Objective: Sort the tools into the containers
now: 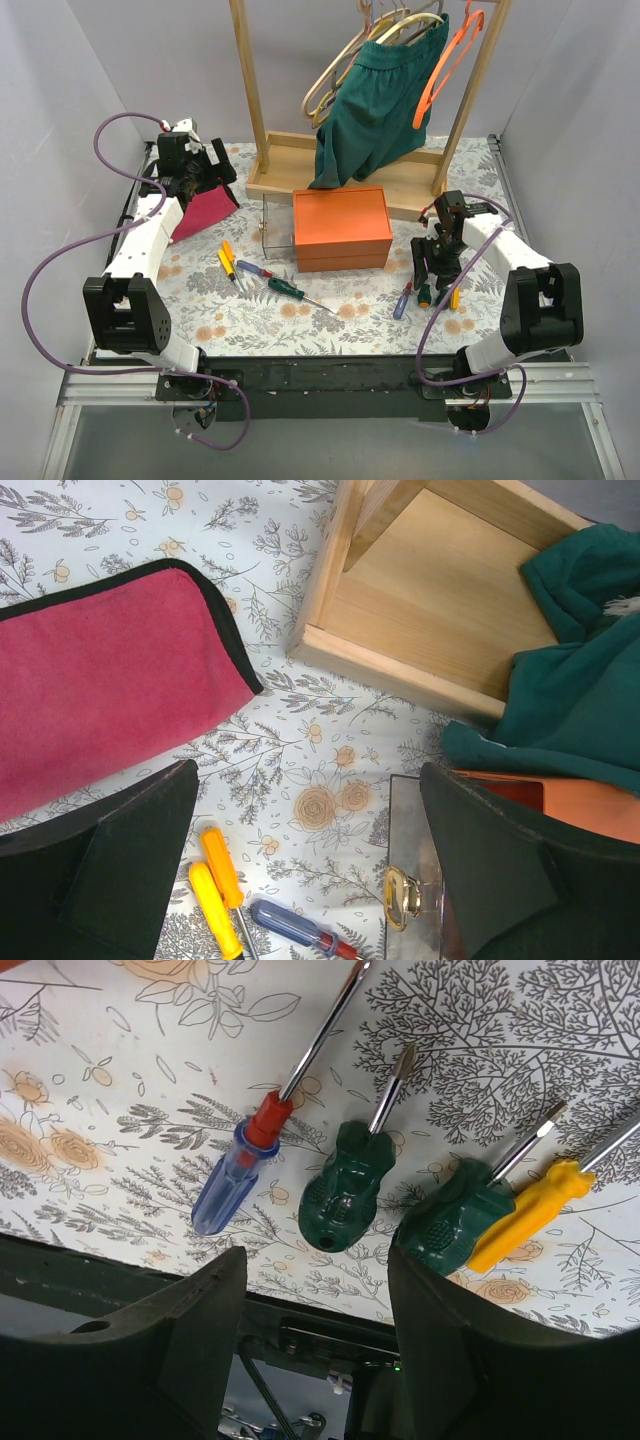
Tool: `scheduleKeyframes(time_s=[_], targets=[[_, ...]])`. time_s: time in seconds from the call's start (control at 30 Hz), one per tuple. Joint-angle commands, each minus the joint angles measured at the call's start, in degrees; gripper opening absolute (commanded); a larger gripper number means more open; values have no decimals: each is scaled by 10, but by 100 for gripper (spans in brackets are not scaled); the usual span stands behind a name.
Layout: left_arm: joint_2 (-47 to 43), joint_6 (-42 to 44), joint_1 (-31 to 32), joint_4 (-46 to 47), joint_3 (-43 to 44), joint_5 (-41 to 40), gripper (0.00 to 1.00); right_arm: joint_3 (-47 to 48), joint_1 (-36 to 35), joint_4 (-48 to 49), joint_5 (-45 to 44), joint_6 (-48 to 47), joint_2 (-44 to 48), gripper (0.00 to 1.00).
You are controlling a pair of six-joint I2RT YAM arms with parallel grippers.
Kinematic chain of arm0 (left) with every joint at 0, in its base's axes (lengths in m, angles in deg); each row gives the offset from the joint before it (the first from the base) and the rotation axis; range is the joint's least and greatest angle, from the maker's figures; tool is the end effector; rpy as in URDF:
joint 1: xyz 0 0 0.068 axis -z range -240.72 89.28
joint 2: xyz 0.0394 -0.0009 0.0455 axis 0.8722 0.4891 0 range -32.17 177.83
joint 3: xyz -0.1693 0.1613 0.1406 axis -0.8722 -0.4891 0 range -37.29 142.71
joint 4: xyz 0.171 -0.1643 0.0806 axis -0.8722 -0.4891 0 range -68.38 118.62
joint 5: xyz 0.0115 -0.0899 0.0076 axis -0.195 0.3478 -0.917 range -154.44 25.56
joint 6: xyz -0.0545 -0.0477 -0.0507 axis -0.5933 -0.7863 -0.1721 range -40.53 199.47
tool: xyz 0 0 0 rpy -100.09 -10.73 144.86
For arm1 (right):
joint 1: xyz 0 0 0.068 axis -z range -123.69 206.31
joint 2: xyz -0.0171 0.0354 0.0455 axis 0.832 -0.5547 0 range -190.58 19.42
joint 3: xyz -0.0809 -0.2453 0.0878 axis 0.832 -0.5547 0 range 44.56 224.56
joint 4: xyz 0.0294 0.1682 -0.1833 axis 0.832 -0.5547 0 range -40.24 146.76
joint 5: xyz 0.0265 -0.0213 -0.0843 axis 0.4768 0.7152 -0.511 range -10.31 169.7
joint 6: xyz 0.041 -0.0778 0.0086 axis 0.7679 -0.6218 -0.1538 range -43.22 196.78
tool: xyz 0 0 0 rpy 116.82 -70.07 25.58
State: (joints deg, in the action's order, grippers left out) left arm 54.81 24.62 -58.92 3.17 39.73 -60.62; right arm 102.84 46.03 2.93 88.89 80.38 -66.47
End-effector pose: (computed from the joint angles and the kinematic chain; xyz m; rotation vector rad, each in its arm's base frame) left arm 0.3701 -0.0168 0.3076 -0.9738 2.0377 -0.6191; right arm 0.2518 0.0585 0.1720 -0.1931 2.9949 0.2667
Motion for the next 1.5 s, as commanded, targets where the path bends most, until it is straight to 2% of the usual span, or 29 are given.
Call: scheduleKeyframes(time_s=[0.0,0.47,0.6,0.67,0.7,0.73,0.77,0.87,0.9,0.97,1.0,1.03,1.13,1.27,1.3,1.47], targets=[[-1,5,-1,1,24,-4,94,-7,1,-5,-28,24,-14,66],[4,9,-1,4,24,-4,94,-38,1,34,-20,38,-65,57],[9,4,-2,5,25,1,94,-38,-1,44,-27,34,-89,45],[13,-1,-1,7,31,10,94,-11,-1,36,-44,31,-86,27],[14,-3,-1,8,35,15,94,19,-1,25,-52,24,-80,12],[16,-5,-1,8,34,19,94,35,0,18,-58,19,-67,4],[15,-8,-2,13,35,22,94,73,-1,5,-83,2,-58,1],[17,-14,-2,21,33,37,94,143,-3,-9,-125,-27,-8,1],[16,-16,-3,25,33,41,94,176,-10,-15,-112,-34,9,1],[4,-18,-4,36,32,34,94,225,-55,-7,-19,-68,43,1],[-3,-18,-4,38,31,30,93,235,-73,2,1,-72,49,1],[-15,-13,-5,41,31,23,94,244,-164,28,123,-92,63,1],[-32,-8,-5,42,25,16,94,249,-230,89,168,-98,61,1],[-58,-3,-6,44,14,9,94,319,-290,134,174,-137,-15,1],[-66,-1,-7,44,9,8,94,366,-306,139,177,-141,-59,1],[-92,6,-8,39,-3,9,95,495,-326,162,185,-95,-185,1]])
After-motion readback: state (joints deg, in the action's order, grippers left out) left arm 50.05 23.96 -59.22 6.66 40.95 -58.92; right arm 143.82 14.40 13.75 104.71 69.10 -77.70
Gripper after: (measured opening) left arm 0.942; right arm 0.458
